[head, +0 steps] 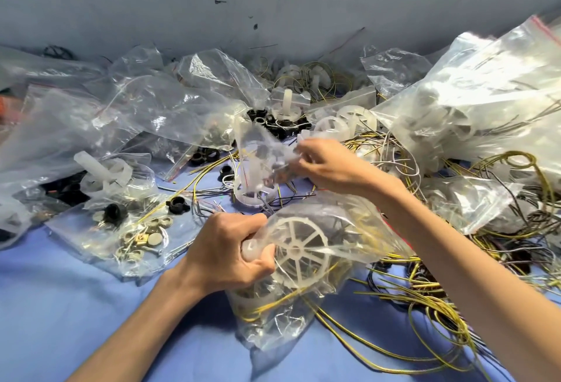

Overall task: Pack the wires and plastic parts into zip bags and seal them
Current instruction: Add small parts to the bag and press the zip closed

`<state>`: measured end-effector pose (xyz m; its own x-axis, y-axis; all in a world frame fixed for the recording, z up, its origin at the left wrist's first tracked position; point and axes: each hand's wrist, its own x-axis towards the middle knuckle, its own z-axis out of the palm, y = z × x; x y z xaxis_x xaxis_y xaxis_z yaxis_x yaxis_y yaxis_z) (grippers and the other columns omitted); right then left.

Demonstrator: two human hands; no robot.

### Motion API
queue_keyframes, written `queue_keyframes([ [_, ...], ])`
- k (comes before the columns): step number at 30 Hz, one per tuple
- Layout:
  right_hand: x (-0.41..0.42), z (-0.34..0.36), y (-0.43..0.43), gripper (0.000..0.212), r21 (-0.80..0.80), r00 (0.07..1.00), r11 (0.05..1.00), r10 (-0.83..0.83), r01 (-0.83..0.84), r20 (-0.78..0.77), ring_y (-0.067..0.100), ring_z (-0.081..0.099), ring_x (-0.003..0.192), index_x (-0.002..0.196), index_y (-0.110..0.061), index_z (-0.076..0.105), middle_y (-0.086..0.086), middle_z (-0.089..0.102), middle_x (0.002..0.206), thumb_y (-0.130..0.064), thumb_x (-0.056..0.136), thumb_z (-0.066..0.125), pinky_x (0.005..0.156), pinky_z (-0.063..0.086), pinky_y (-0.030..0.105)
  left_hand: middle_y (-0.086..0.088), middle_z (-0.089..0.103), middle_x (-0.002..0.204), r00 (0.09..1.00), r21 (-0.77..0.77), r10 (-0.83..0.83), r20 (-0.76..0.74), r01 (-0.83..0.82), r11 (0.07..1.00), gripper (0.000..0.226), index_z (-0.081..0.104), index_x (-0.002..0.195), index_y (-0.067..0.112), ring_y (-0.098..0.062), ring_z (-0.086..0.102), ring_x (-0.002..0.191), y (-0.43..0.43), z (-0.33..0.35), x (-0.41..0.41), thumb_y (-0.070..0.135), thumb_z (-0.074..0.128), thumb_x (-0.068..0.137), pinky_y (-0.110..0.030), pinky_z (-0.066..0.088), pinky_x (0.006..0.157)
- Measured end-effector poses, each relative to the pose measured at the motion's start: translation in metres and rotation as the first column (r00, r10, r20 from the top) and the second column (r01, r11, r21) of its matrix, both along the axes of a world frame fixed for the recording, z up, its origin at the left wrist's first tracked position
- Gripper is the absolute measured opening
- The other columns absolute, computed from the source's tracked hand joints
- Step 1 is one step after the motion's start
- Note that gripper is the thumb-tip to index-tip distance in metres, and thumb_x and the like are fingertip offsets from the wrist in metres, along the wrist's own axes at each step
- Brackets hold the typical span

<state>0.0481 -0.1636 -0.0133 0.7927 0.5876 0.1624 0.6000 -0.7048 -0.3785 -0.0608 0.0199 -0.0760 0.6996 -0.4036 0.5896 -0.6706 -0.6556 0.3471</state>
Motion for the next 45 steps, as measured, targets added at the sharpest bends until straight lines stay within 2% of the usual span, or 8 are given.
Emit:
queue_keyframes([
  [7,-0.021,0.066,-0.016,0.021,0.571,0.963,0.808,0.019,0.144,-0.271,0.007,0.05,0.065,0.085,-0.021,0.044,-0.001,0.052,0.077,-0.012,0.087,0.063,0.048,0.047,0.015,-0.006,0.04,0.056,0.972,-0.165,-0.036,-0.233,-0.003,0.986,0.028,0.043,0.063,0.012,-0.018,0.036,0.053,-0.004,0.006,-0.002,0.038,0.052,0.07,-0.031,0.031,0.051],
  [13,-0.029,0.065,-0.014,0.038,0.521,0.923,0.853,0.169,0.038,-0.345,0.009,0.059,0.075,0.101,-0.016,0.055,0.002,0.066,0.086,-0.009,0.074,0.079,0.066,0.047,0.02,0.0,0.065,0.082,0.833,-0.745,-0.303,-0.463,-0.18,0.642,0.052,0.054,0.093,0.015,-0.008,0.064,0.062,-0.024,0.061,0.032,0.05,0.053,0.055,-0.037,0.046,0.069],
  [18,-0.022,0.07,-0.019,0.032,0.356,0.877,0.932,0.223,-0.065,-0.425,0.009,0.061,0.071,0.094,-0.006,0.06,-0.002,0.068,0.079,0.002,0.07,0.079,0.07,0.049,0.026,0.004,0.07,0.088,0.85,-0.587,-0.219,-0.479,-0.125,0.8,0.041,0.06,0.092,0.022,-0.009,0.065,0.079,-0.042,0.084,0.05,0.037,0.076,0.058,-0.025,0.051,0.074],
  [24,-0.021,0.085,-0.039,0.038,0.499,0.906,0.866,0.23,-0.024,-0.355,0.012,0.058,0.083,0.103,-0.002,0.056,0.01,0.058,0.095,-0.025,0.077,0.074,0.063,0.05,0.02,0.005,0.073,0.09,0.808,-0.723,-0.382,-0.449,-0.076,0.687,0.017,0.067,0.097,0.017,-0.011,0.068,0.083,-0.044,0.1,0.062,0.02,0.062,0.081,-0.028,0.055,0.067],
  [31,-0.032,0.087,-0.01,0.014,0.64,0.968,0.768,0.159,0.004,-0.196,0.016,0.054,0.071,0.094,0.002,0.058,0.011,0.059,0.082,-0.008,0.087,0.065,0.063,0.043,0.028,0.001,0.073,0.088,0.7,-0.7,-0.507,-0.503,0.015,0.714,0.03,0.061,0.108,0.02,-0.016,0.07,0.073,-0.038,0.104,0.058,0.026,0.041,0.086,-0.025,0.055,0.058],
  [35,-0.028,0.083,0.002,0.024,0.548,0.991,0.834,-0.001,0.074,-0.132,0.016,0.054,0.073,0.089,-0.002,0.065,0.014,0.066,0.082,-0.026,0.086,0.066,0.071,0.049,0.042,0.004,0.067,0.07,0.744,-0.674,-0.451,-0.493,0.002,0.739,0.02,0.062,0.091,0.016,-0.01,0.059,0.056,-0.032,0.107,0.054,0.021,0.044,0.083,-0.016,0.045,0.049],
  [42,-0.023,0.067,-0.004,0.048,0.251,0.986,0.954,-0.161,0.164,-0.031,0.004,0.039,0.036,0.054,-0.014,0.037,-0.006,0.038,0.041,-0.039,0.089,0.057,0.036,0.025,0.014,-0.012,0.06,0.082,0.756,-0.518,-0.227,-0.614,-0.169,0.839,0.017,0.062,0.097,0.001,-0.016,0.051,0.066,-0.038,0.102,0.056,0.012,0.055,0.088,-0.025,0.035,0.058],
  [45,-0.02,0.066,-0.012,0.037,0.244,0.985,0.958,-0.124,0.151,-0.12,0.005,0.046,0.054,0.072,-0.01,0.055,-0.01,0.05,0.055,-0.043,0.09,0.058,0.052,0.034,0.021,-0.017,0.052,0.08,0.769,-0.481,-0.127,-0.626,-0.252,0.84,0.027,0.056,0.104,-0.014,-0.018,0.046,0.068,-0.043,0.101,0.057,0.009,0.052,0.091,-0.026,0.03,0.059],
])
